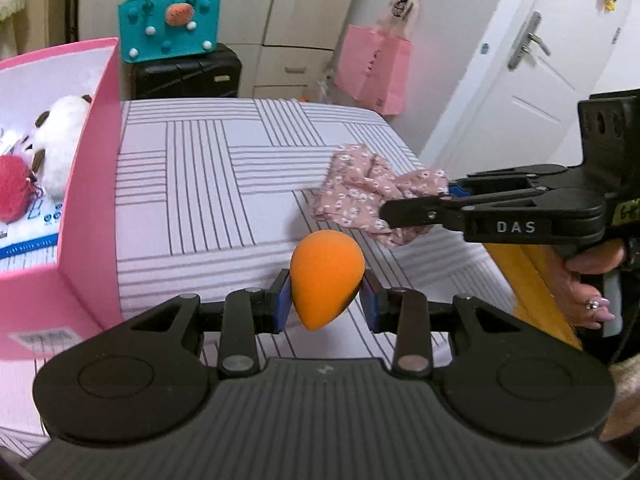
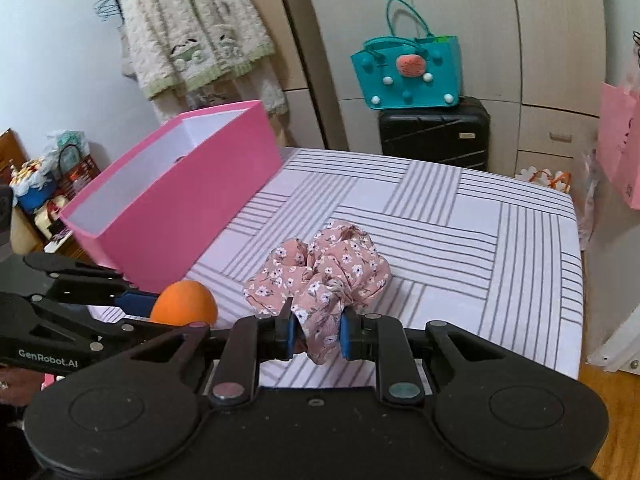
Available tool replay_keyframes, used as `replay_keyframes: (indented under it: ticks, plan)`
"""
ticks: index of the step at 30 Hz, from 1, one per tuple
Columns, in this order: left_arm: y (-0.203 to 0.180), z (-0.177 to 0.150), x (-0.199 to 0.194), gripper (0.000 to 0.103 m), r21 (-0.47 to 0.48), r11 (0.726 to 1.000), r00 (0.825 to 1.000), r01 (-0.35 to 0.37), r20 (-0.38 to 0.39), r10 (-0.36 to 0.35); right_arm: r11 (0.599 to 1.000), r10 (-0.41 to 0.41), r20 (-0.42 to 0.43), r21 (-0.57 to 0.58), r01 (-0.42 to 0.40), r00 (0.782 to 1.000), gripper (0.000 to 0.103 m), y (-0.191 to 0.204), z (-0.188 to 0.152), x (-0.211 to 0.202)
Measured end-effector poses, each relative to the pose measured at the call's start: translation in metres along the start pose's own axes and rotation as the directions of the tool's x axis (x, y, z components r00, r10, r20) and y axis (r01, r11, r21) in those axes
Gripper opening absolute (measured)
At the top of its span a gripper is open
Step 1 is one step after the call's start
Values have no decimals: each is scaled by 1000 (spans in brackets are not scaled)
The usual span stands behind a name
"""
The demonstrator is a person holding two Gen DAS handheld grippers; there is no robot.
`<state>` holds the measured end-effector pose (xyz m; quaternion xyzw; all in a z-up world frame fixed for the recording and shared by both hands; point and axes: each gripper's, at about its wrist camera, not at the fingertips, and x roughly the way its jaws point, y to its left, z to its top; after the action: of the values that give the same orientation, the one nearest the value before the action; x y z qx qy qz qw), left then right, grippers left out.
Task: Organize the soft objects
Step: 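Lift the orange sponge and scrunchie and carry both over the pink box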
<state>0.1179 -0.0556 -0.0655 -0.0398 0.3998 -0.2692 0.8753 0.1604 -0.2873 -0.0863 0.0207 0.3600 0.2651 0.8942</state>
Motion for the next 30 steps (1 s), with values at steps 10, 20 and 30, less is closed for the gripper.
replay_keyframes:
  ticks: [10, 20, 30]
  plan:
    - [3, -11, -53, 35, 60, 996, 998, 64, 2, -64, 996, 9, -3, -85, -10, 1000, 24, 53, 2, -29]
    - [32, -12, -125, 35, 68, 998, 992, 9, 122, -17, 980, 114, -4, -163, -113, 993, 24, 108, 26, -44]
    - [83, 1, -154, 35, 31, 990, 976, -137, 177, 130, 950, 168, 22, -272, -156, 985, 24, 160, 63, -27]
